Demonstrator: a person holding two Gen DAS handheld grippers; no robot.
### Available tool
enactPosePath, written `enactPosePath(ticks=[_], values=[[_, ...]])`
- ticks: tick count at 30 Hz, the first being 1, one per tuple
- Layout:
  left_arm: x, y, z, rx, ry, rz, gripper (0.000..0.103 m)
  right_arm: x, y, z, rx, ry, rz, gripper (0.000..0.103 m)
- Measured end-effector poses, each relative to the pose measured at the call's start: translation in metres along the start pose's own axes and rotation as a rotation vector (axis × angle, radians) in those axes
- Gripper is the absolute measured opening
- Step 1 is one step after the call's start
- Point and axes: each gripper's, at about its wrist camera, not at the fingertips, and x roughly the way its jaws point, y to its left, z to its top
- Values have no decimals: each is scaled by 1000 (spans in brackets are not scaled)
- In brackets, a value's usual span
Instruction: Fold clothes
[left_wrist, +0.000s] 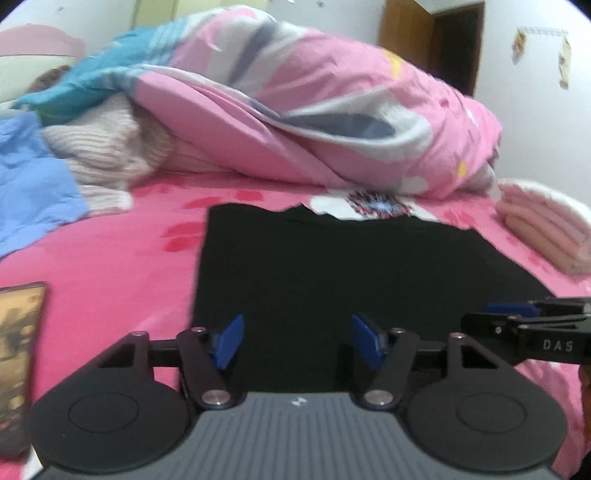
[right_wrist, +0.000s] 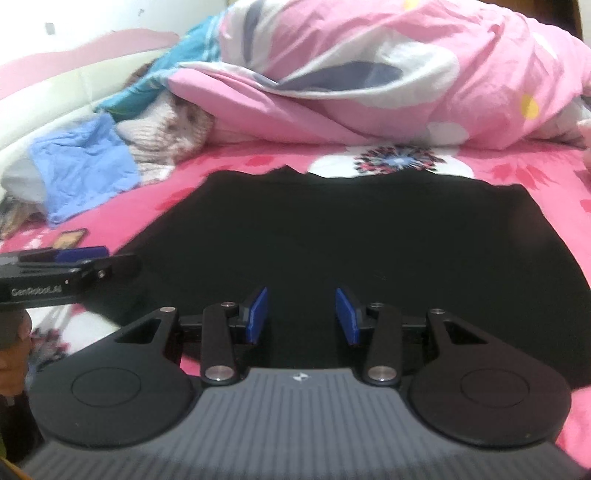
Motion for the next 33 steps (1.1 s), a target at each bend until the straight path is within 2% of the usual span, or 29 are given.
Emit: enactPosePath(ticks=[1,5,8,14,22,28,33], values=[[8,-3,1,9,8,-10,64,2,-2,-2,-5,7,-12,40],[11,-14,-10,89,11,27,65,5,-4,-10,-34,9,-21,40],[5,-13,-14,75,24,34,66,1,1,-15,-78,3,-33,40],[-14,-11,-23,42,39,46,69,-12,1,-25,-75,2,-34,41],[-35,-5,-29,-26,78,49,71,-30,7,-38,-79,19,-40,48],[-43,-4,-21,-74,121,56,82,-45,6,-42,-51,30,-37,49],[-47,-8,-17,-81,156,96,85,-51,5,-41,-33,15,-20,49]])
